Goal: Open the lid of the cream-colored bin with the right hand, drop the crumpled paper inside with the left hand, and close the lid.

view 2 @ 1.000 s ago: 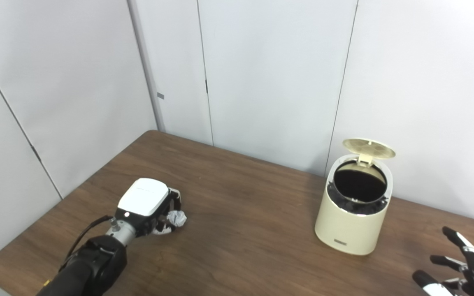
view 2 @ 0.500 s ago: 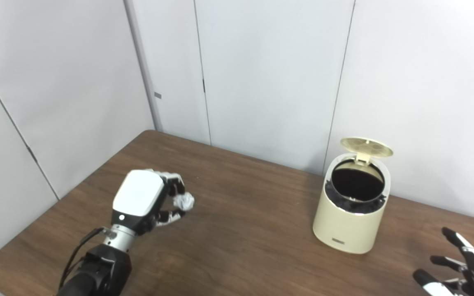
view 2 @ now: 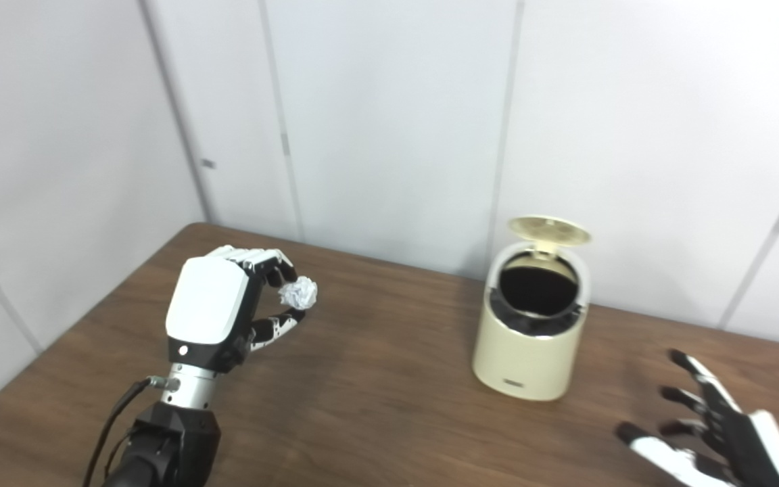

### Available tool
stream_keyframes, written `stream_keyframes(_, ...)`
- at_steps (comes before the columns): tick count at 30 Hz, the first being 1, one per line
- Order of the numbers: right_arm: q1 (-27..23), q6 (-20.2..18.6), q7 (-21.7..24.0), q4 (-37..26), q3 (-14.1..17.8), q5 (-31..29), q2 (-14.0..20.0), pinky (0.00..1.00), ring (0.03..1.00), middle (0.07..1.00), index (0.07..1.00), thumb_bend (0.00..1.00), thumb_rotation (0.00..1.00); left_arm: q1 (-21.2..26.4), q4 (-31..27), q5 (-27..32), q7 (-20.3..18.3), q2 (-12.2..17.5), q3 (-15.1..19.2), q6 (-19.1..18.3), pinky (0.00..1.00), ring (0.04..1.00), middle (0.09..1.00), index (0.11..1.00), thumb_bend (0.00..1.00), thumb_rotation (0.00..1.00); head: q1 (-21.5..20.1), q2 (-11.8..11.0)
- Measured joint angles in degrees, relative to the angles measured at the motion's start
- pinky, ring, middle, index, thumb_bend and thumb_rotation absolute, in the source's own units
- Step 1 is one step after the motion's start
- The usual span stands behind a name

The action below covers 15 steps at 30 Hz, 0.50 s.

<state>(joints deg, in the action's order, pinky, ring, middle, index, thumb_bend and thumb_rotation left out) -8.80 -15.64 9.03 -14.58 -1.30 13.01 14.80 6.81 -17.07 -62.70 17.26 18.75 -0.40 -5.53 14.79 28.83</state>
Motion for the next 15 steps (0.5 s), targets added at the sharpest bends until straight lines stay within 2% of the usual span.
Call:
stream_keyframes(4,-0.1,1.6,-0.2,-0.2,-1.0,0.6,-0.1,0.62,0.802,0.943,0.919,0.67,0.35,3.1,1.0,0.1,0.1,-1.7,-1.0,0.3,0.55,0.481,0.428,0.529,0.52,0.0,-2.5,-0.1)
stream_keyframes(6,-0.1,2.8,-0.3,-0.2,-1.5,1.5,-0.1,0.63,0.798,0.942,0.918,0.68,0.35,4.7,1.3,0.1,0.1,-2.0,-1.7,0.6,0.51,0.472,0.424,0.528,0.52,0.0,-4.8,-0.4)
stream_keyframes(15,0.3,3.0,-1.0,-0.2,-2.8,4.2,-0.6,0.62,0.801,0.953,0.918,0.68,0.34,12.1,5.6,0.6,0.7,-5.1,-4.7,2.3,0.49,0.457,0.44,0.523,0.52,0.0,-10.1,-1.3)
